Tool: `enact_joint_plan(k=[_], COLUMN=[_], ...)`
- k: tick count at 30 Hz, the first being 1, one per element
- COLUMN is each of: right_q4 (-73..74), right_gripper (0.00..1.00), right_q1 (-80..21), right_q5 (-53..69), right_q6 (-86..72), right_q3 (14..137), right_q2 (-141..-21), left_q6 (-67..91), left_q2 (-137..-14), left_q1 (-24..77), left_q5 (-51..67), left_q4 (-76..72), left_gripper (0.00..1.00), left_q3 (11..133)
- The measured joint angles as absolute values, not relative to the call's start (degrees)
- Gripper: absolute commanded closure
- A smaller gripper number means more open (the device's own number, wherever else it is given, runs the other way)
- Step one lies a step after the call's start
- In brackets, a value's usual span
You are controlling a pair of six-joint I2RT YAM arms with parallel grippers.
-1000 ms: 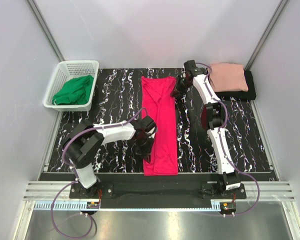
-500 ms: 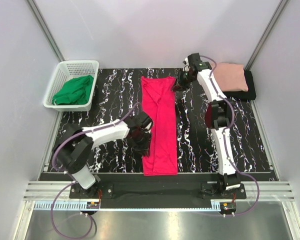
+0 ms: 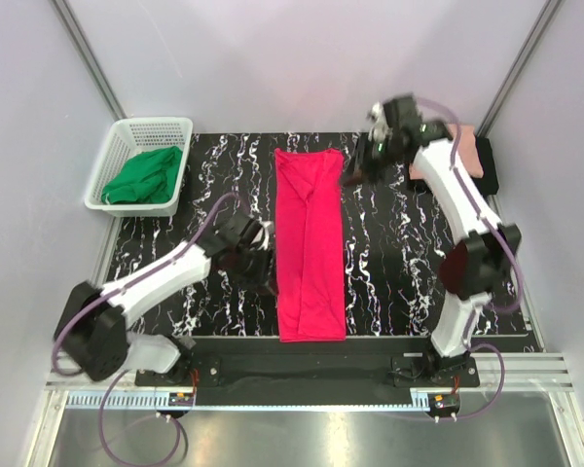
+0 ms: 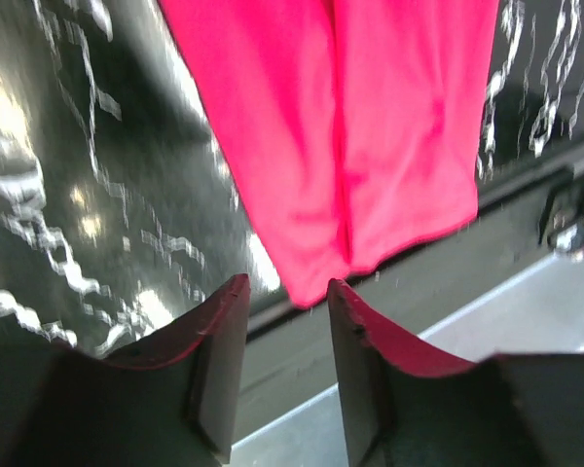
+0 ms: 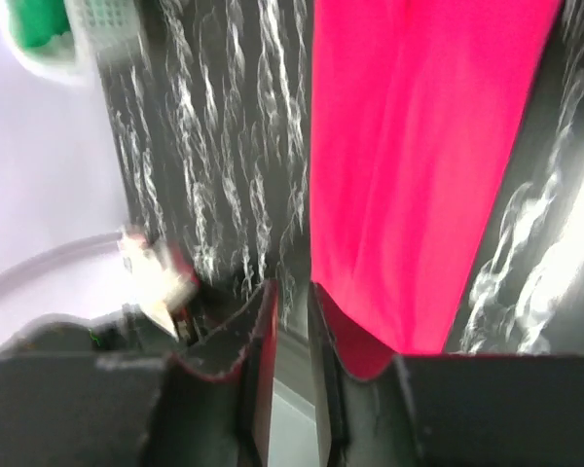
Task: Fold and stack the t-shirts
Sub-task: Fold the tshirt
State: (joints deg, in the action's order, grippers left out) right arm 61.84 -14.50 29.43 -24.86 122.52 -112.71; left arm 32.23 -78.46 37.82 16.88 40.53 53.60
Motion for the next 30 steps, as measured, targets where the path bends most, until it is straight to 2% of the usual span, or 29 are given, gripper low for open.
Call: enact_joint_plan(k=[3,8,13,16,23,30], right_q4=[57.17,54.76,54.0,54.19,54.54,54.78], right_gripper=[0.72,0.74,0.73,0.72,0.7,0.7], right_q1=[-17.61,-18.09,-18.55,-18.65,-18.74,-18.74], right_q5=[29.65,30.2,30.98,31.53,32.69,33.12], right_q6=[-29.91,-37.82,-41.98,-43.44,-44.27,-42.92], right_q3=[97.36,74.98,64.66,58.61,52.93,46.63], right_q2=[-98.35,-77.71,-62.19,-57.45,-55.81,-52.51], left_q6=[32.18,31.55,31.42,32.75,38.06,41.5], left_q2=[-72.29,-62.54,-60.16,-59.94,-58.28,-53.1], left_q1=[36.58,30.94,30.35,30.37,30.41,31.57], left_q5=[18.92,21.65,23.68,23.73,24.08,25.56], left_q4=[41.12,42.83,43.44,44.03,43.97,42.26], left_gripper=[0.52,0.49,0.49,0.46,0.36,0.35], left_q3=[49.06,45.36,44.95,43.9,42.37,37.89])
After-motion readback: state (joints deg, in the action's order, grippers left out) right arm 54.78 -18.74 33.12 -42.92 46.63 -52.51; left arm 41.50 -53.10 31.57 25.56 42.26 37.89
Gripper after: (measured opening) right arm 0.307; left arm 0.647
